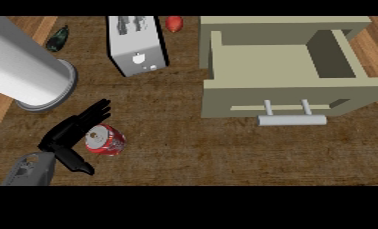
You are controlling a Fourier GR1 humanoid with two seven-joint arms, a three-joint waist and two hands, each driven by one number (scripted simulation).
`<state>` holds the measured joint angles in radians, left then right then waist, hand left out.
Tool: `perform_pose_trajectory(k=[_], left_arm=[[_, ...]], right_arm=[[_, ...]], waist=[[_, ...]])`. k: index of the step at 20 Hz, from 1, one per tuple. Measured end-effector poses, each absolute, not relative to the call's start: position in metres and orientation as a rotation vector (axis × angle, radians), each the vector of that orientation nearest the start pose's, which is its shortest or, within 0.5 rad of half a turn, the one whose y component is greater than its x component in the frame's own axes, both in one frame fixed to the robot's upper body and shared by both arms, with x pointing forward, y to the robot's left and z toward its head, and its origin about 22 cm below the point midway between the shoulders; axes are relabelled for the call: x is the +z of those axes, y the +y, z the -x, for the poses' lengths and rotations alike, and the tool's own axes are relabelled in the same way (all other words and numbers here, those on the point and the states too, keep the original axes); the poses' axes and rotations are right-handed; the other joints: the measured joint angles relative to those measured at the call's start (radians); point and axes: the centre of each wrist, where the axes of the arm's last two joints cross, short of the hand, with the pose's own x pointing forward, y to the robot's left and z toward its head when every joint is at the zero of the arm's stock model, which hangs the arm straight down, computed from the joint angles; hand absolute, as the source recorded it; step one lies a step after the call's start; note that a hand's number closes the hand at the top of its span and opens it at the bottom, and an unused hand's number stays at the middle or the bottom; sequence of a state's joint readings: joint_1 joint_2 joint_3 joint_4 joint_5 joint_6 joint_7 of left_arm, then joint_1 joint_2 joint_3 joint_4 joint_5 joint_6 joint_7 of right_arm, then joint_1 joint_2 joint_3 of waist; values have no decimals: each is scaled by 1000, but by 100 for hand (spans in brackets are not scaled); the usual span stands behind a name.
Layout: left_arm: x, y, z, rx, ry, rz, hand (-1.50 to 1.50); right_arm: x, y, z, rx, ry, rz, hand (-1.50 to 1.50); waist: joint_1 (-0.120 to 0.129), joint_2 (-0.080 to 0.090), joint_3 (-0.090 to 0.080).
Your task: Pick up the can, place it into the drawer and close the drawer
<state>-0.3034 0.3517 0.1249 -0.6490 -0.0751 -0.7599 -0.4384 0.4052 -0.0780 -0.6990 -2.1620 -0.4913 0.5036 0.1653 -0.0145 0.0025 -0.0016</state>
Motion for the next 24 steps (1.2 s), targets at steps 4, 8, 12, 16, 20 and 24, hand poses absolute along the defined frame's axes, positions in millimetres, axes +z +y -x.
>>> perform_pose_trajectory(k=[4, 8, 12, 16, 20, 24], left_arm=[[-99, 356, -270, -400, -1235, 453, -150], [-107, 348, -270, -387, -1227, 467, -150], [-110, 344, -274, -354, -1207, 498, 150], [-108, 336, -284, -349, -1174, 556, 150], [-109, 321, -287, -368, -1161, 624, 150], [-104, 308, -294, -369, -1197, 668, 150]], right_arm=[[111, -382, -73, -89, -1783, 190, -150], [113, -378, -67, -92, -1781, 188, -150], [112, -377, -63, -93, -1778, 185, -150], [112, -377, -64, -99, -1779, 176, -150], [110, -379, -64, -106, -1774, 166, -150], [111, -379, -62, -110, -1773, 165, -150]], waist=[[-1, 0, 0], [-3, 0, 0], [-2, 0, 0], [-1, 0, 0], [1, -1, 1], [6, -3, 1]])
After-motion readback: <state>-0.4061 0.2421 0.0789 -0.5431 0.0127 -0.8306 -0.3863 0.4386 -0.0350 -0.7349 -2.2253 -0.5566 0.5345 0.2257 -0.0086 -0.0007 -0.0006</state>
